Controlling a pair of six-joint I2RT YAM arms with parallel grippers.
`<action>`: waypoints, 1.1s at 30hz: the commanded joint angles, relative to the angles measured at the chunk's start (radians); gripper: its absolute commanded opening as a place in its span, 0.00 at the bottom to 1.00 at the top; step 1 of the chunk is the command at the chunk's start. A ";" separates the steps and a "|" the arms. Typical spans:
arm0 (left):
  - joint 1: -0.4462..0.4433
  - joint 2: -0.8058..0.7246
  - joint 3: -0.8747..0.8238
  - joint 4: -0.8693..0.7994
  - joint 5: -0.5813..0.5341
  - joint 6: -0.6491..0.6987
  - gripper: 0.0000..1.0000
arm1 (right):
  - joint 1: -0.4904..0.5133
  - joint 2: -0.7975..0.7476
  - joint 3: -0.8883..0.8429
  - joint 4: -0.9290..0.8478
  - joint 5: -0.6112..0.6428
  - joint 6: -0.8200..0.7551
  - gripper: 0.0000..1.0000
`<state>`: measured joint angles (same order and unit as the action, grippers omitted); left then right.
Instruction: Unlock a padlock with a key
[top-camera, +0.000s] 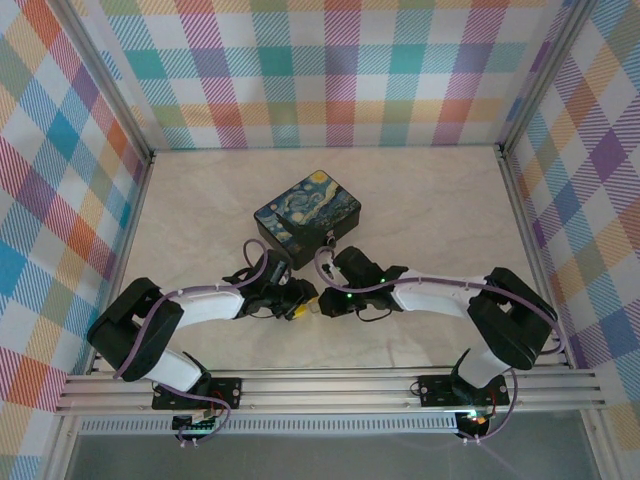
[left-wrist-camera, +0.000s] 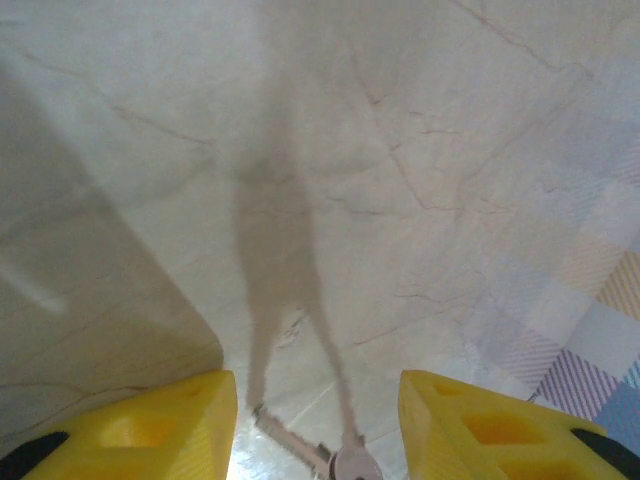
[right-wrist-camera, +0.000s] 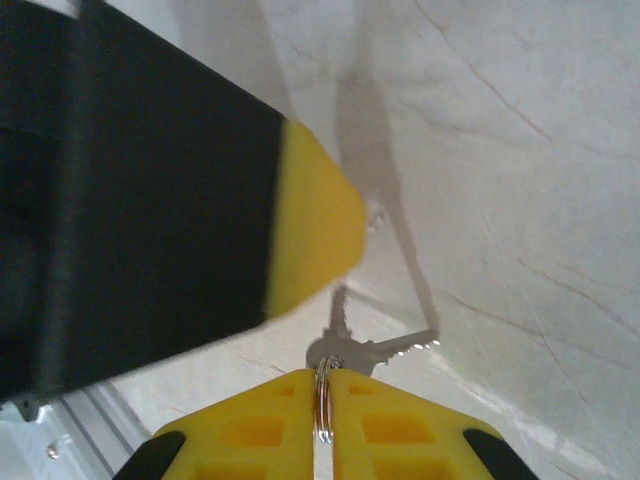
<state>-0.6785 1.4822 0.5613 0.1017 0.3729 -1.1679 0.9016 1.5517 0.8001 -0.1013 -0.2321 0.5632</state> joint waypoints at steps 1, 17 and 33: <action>-0.021 -0.008 0.005 0.043 -0.002 -0.032 0.45 | -0.004 -0.035 0.062 -0.030 -0.036 -0.025 0.12; 0.026 -0.098 -0.030 0.049 0.013 -0.267 0.65 | -0.025 -0.037 0.159 -0.054 -0.031 0.011 0.10; 0.104 -0.395 -0.045 -0.162 -0.064 -0.503 0.67 | -0.041 -0.002 0.221 0.084 -0.096 0.110 0.08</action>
<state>-0.5949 1.1316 0.5201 0.0257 0.3344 -1.6348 0.8623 1.5394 0.9844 -0.0784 -0.3004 0.6407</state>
